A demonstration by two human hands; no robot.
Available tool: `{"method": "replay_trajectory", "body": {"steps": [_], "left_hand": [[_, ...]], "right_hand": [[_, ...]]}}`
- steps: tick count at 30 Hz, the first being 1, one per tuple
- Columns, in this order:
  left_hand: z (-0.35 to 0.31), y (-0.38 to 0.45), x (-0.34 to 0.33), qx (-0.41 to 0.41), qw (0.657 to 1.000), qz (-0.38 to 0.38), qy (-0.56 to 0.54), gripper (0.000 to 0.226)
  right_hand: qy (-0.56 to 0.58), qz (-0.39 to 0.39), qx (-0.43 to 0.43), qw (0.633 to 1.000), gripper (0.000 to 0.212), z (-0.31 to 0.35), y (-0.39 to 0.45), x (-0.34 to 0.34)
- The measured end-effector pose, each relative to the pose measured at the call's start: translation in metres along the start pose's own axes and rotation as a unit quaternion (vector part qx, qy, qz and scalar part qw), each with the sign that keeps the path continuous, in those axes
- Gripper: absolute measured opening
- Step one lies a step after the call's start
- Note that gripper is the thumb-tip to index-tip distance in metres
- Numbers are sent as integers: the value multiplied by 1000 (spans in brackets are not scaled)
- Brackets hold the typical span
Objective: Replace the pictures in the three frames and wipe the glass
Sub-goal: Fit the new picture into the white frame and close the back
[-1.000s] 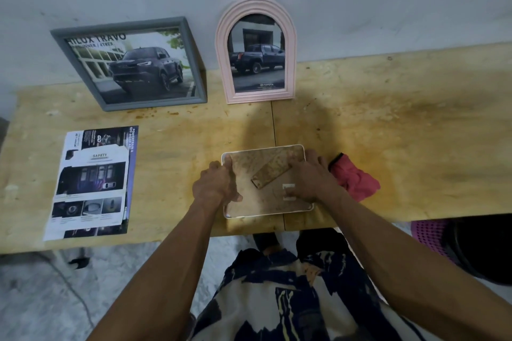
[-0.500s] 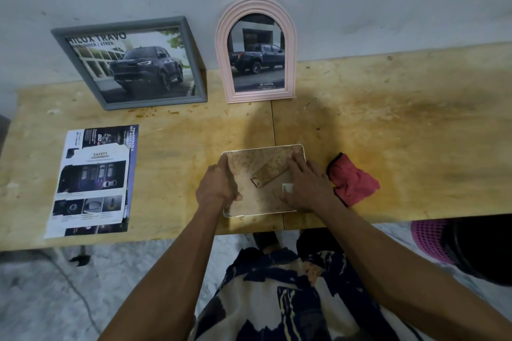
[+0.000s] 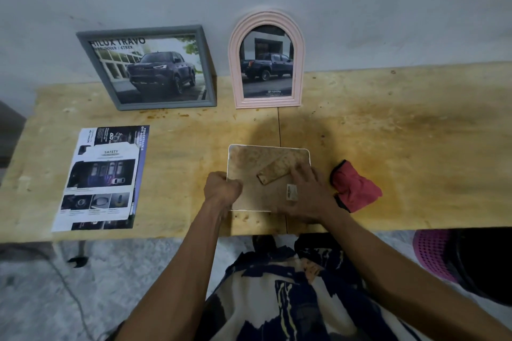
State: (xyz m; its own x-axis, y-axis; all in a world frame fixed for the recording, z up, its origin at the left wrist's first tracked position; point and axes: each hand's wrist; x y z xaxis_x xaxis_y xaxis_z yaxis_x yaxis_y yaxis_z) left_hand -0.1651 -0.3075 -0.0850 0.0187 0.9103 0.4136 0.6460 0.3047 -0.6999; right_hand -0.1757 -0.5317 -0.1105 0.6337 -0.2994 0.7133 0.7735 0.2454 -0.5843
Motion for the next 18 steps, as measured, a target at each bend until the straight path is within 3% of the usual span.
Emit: {"method": "replay_trajectory", "body": {"steps": [2, 5, 9, 11, 13, 16, 18], "left_hand": [[-13, -2, 10, -3, 1000, -8, 10, 10], [-31, 3, 24, 16, 1000, -7, 7, 24], [-49, 5, 36, 34, 999, 4, -3, 39], [-58, 0, 40, 29, 999, 10, -30, 37], [-66, -8, 46, 19, 991, 34, -128, 42], [-75, -14, 53, -3, 964, 74, -256, 53], [-76, -12, 51, -30, 968, 43, -247, 50]], "right_hand": [[-50, -45, 39, 997, 104, 2, -2, 1], [-91, -186, 190, 960, 67, 10, -4, 7], [-103, -238, 299, 918, 44, 25, -10, 25], [-108, -275, 307, 905, 39, 30, -10, 32], [-91, -312, 290, 900, 35, 32, -8, 37], [23, -346, 223, 911, 33, 38, -8, 50], [125, -380, 165, 902, 33, 42, -7, 63]]}}
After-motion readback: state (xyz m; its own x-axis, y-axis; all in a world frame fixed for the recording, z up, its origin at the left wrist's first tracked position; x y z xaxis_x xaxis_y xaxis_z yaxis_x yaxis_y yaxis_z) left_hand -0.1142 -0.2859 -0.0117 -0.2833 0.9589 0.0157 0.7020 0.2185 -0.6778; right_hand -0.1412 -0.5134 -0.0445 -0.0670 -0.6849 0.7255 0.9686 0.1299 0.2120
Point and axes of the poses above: each hand's wrist, its own y-axis towards the middle knuckle, its own x-axis out of the back of the hand, z = x × y, and after that the axes turned 3 degrees about z, right-handed
